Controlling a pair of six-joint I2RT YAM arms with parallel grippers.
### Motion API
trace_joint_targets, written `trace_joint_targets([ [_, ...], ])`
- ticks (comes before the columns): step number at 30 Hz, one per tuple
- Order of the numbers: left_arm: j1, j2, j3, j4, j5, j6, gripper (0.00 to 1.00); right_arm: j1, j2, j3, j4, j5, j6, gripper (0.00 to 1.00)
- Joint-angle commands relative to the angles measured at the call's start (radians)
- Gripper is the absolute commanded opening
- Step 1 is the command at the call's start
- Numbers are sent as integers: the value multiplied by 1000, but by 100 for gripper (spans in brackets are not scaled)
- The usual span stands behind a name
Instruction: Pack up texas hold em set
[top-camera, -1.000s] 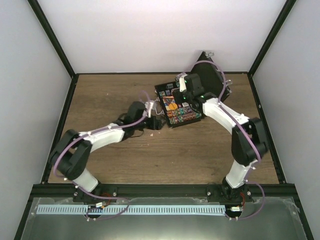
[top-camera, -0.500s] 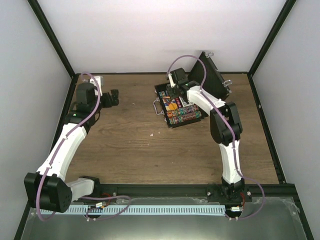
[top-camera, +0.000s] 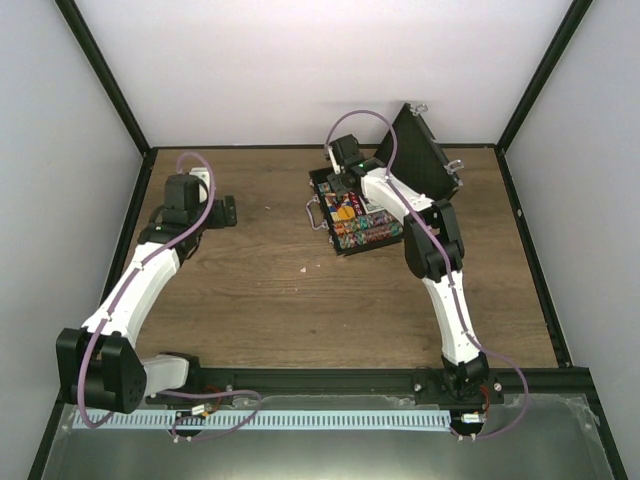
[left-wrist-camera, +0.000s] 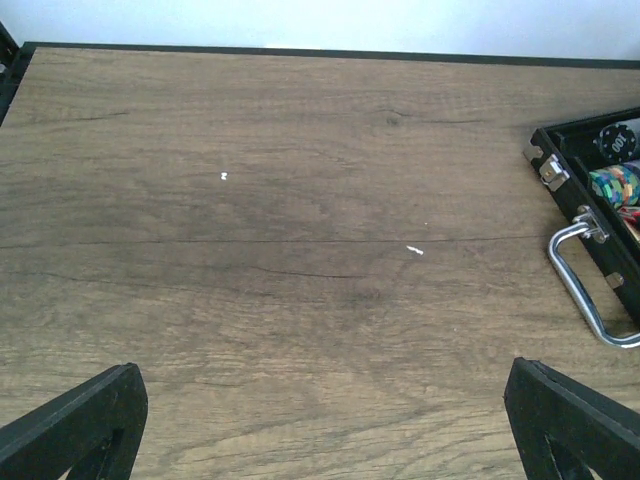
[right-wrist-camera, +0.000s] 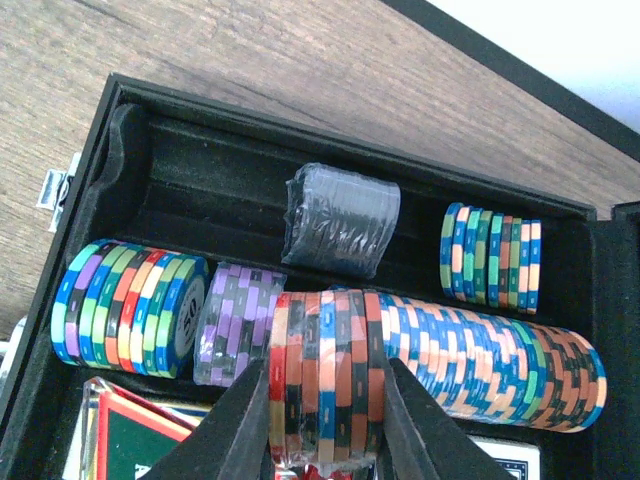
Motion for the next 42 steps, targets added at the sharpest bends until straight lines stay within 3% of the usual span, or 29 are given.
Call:
trace_joint_targets([
  [1,2,-1,-5,8,-20,26,100,7,25,47,-17,11,-16,1],
  [23,2,2,-3,0,-44,30,100,27,97,89,-64,-4,4,1],
  [35,2,0,-2,-3,-42,31,100,-8,88,109,-194,-238,132,1],
  [42,2,-5,-4,-3,-41,32,100,-24,93,111,-180,-211,137,2],
])
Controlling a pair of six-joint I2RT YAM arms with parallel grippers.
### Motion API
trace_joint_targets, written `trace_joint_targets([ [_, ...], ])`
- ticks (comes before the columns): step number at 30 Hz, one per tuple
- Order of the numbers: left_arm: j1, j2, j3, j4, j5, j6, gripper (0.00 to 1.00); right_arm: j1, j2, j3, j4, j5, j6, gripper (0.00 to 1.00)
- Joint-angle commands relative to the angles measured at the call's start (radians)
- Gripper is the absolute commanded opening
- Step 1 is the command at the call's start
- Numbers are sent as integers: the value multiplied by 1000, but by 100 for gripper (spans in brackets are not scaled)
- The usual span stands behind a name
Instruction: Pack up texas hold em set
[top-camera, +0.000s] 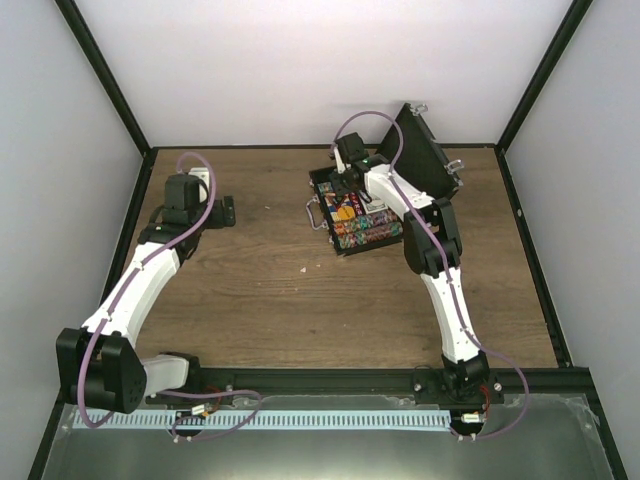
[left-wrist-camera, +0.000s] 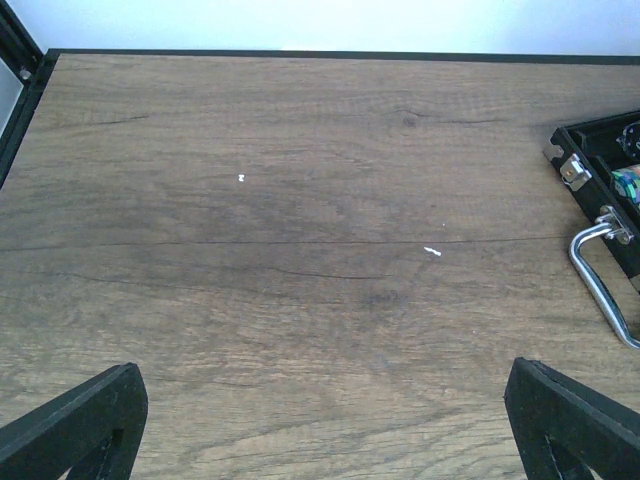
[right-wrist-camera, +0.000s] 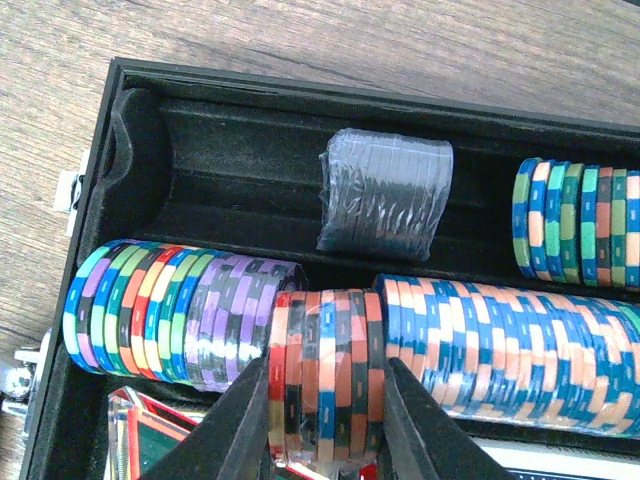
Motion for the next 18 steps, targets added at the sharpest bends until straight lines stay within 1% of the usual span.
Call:
trace_joint_targets([
  [1,2,-4,-3,-2,-8,11,100,10,19,23,-81,-38,2,4],
  [3,2,-4,-5,-3,-8,12,100,9,7,27,-80,-33,-8,10],
  [6,1,-3,-4,-4,-8,11,100,9,-14,43,-87,-19,-10,22],
  [9,2,-2,-4,-4,-4,12,100,9,-27,65,-108,4,-9,28],
  [13,1,1,-3,-5,-1,12,100,4,-56,63,-113,15,7,30],
  [16,1,1,-2,-3,3,13,100,0,-73,61,-115,-2,18,39],
  [18,2,1,-3,-4,5,13,100,0,-89,61,-113,-11,26,42],
])
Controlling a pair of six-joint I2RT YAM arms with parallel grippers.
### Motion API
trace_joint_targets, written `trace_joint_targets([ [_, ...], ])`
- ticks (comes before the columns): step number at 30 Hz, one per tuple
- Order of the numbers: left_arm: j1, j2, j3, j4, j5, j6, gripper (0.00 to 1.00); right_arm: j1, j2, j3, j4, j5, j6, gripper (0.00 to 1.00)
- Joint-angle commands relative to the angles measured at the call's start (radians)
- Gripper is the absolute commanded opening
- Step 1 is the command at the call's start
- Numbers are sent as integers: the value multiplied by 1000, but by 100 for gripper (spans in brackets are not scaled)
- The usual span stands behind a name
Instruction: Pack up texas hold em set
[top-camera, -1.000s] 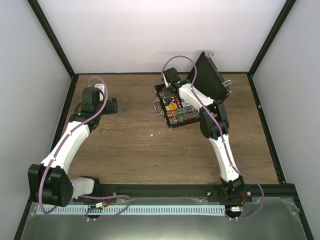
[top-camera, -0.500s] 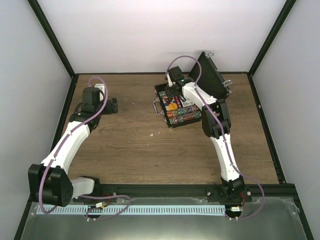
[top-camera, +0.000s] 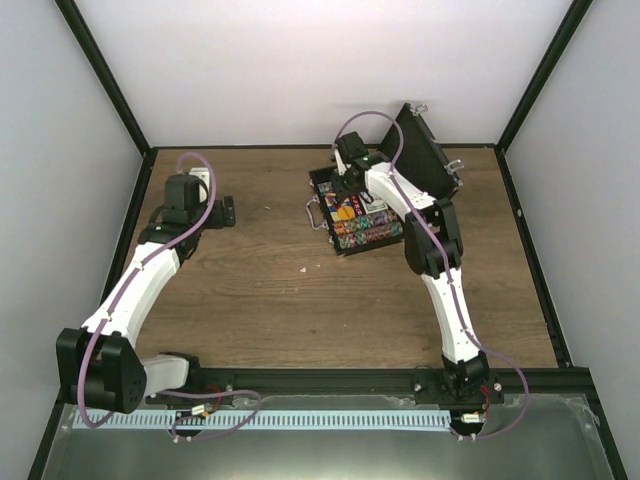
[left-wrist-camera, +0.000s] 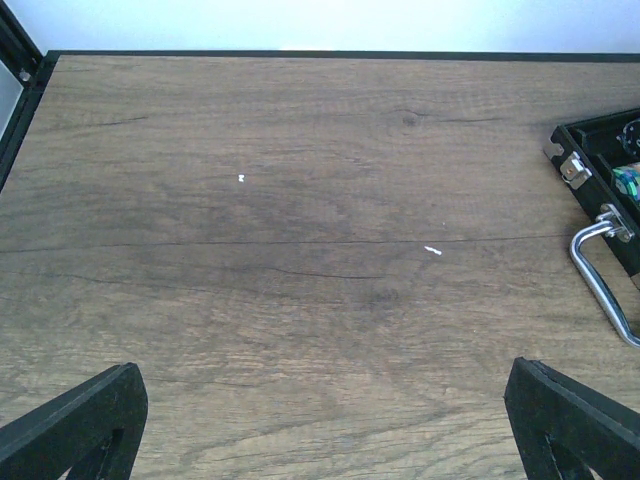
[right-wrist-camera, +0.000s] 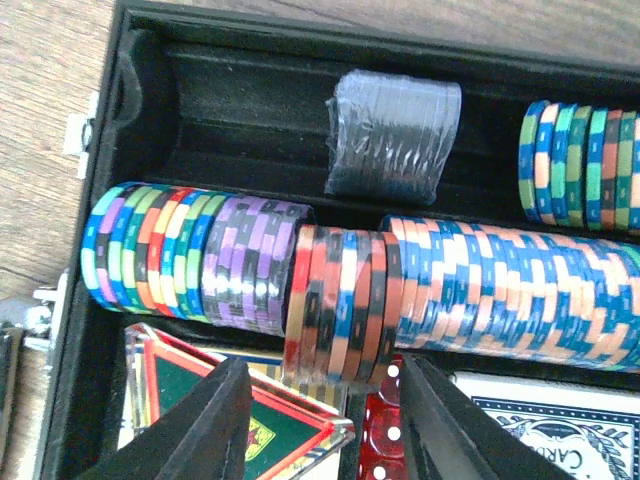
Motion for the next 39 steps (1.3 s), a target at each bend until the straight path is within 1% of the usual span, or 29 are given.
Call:
trace_joint_targets([
  [1,2,1,-3,-3,3,8,100,-2,-85,43,-18,-21,19,44],
  [4,2,1,-4,-4,-6,9,100,-3,-107,43,-6,-33,30,51],
  [6,2,1,-5,-4,-9,8,100,-4,-109,42,3,-40,27,52],
  [8,2,2,-2,-4,-6,8,100,-6,-99,41,11,-40,25,47],
  [12,2,1,-3,-7,-7,6,100,-15,-65,47,18,-61,44,30],
  [16,2,1,-4,-7,-7,5,100,-36,-36,43,36,-93,90,23],
  [23,2,2,-4,-7,-8,5,100,-59,49,45,46,-145,104,16],
  [29,2,13,-4,-5,-7,3,100,-60,130,40,40,-130,99,12],
  [36,2,27,-2,-8,-15,2,100,-62,123,22,41,-106,96,11],
  [39,2,20,0,-10,-53,1,100,-61,90,51,13,-127,74,11],
])
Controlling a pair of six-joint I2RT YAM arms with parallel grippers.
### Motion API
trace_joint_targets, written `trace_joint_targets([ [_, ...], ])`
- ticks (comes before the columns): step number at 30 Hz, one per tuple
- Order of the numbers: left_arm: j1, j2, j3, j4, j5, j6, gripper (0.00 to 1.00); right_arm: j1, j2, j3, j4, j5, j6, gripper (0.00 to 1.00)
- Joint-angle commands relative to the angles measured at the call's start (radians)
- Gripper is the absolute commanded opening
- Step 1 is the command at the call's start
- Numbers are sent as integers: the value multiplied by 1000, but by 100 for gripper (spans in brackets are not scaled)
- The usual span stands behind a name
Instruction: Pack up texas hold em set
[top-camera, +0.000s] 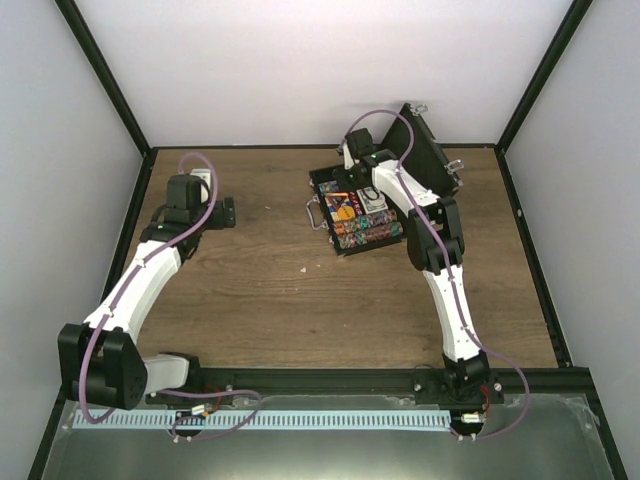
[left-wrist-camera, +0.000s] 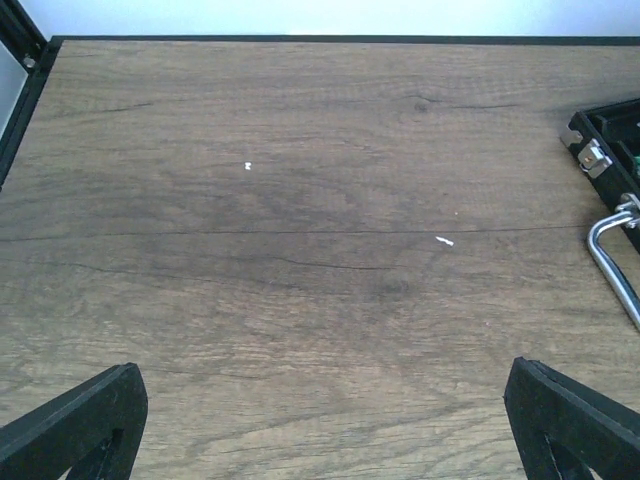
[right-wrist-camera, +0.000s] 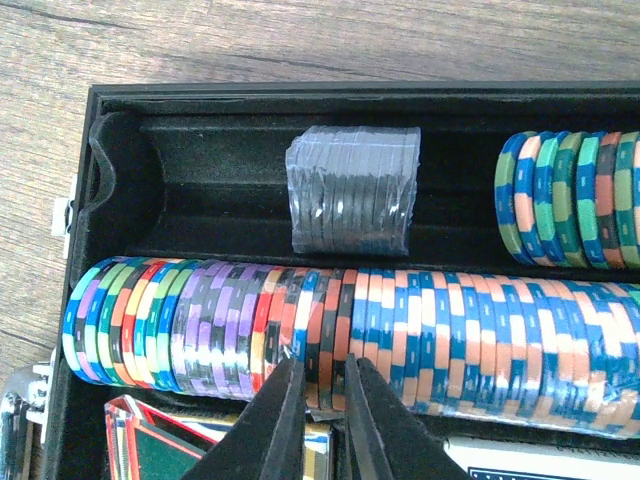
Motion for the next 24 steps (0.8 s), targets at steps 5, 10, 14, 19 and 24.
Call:
trace_joint_targets([
  [5,2,-100,-44,59,-173,10,100,-4,-125,22,-69,-60,-61,24],
  [10,4,-166,-79,82,-238,19,100,-3,-385,-84,-66,-72,-42,48],
  [14,4,-165,-71,74,-171,9,100,-6,-661,-339,50,33,-2,89],
  [19,3,-177,-74,70,-120,-1,100,-85,-945,-556,122,27,85,100],
  [24,2,-192,-79,66,-93,-11,100,-300,-1142,-809,259,-48,216,100],
])
